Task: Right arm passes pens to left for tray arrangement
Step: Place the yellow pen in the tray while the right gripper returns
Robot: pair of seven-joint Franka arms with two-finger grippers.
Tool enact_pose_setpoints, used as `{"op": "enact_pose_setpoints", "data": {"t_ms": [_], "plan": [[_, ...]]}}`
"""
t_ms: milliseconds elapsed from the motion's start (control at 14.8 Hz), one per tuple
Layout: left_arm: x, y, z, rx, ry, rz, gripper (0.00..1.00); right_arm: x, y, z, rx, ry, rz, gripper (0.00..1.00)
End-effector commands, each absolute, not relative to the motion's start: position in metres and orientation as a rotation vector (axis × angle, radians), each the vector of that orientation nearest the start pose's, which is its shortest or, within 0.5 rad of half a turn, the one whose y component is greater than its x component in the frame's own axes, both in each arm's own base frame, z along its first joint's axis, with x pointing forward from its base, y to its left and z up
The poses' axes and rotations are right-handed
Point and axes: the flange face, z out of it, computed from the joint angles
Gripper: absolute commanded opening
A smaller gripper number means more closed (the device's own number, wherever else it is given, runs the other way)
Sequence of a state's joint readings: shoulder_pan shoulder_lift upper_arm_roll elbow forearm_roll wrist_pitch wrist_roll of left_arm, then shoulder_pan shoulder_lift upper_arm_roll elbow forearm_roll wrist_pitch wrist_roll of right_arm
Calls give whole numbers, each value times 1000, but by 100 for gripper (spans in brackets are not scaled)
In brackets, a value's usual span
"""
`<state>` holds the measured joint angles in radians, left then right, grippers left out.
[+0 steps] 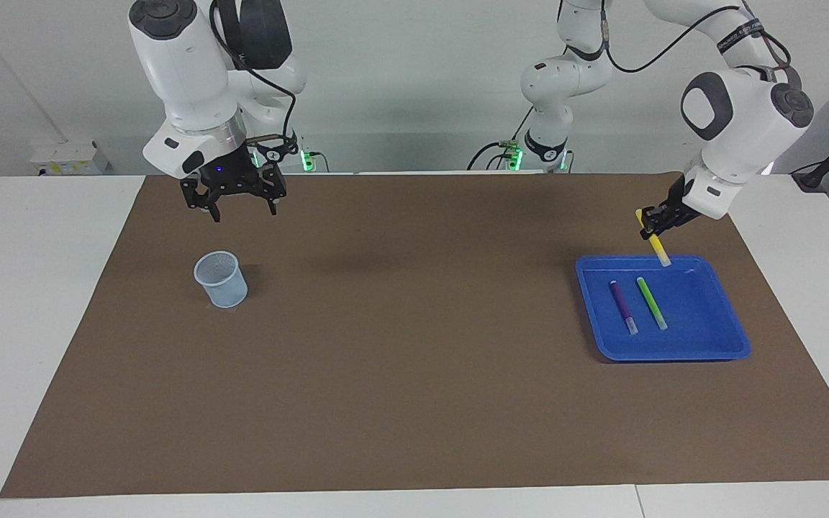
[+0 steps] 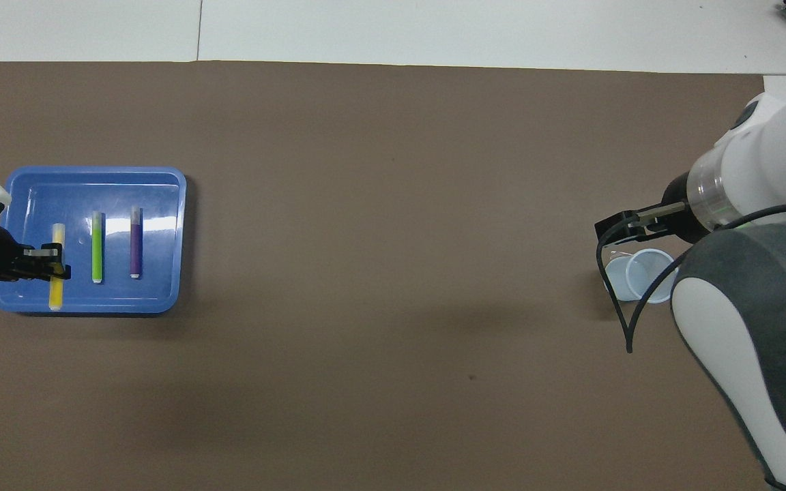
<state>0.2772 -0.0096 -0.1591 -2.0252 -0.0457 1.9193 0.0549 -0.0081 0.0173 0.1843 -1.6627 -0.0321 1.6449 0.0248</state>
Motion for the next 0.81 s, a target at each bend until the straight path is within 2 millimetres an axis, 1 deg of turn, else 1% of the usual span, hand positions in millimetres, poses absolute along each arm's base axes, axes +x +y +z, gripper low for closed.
{"op": "enact_pose_setpoints", "data": {"t_ms": [0,68,135,203,406,541,609,676,744], "plan": [[545,80,421,-3154,-21,108,0,546,88,576,-3187,-258,51,100],[549,86,414,-3145,13,98,0,545,84,573,-3187,-233,59,100],[553,98,400,-3143,19,90,0,545,78,571,-3184,-216,58,100],[557,103,389,-3146,37,77,0,547,71,575,-3179,-199,47,100],[566,109,365,-3154,71,61,0,547,53,573,-3180,-145,60,100],[571,110,346,-3161,88,60,0,549,47,574,-3179,-133,56,100],[573,112,337,-3163,105,54,0,549,37,576,-3179,-116,64,100],[573,122,329,-3167,102,51,0,549,31,578,-3179,-110,59,100],[573,132,326,-3167,106,33,0,550,30,580,-3177,-134,53,100]]}}
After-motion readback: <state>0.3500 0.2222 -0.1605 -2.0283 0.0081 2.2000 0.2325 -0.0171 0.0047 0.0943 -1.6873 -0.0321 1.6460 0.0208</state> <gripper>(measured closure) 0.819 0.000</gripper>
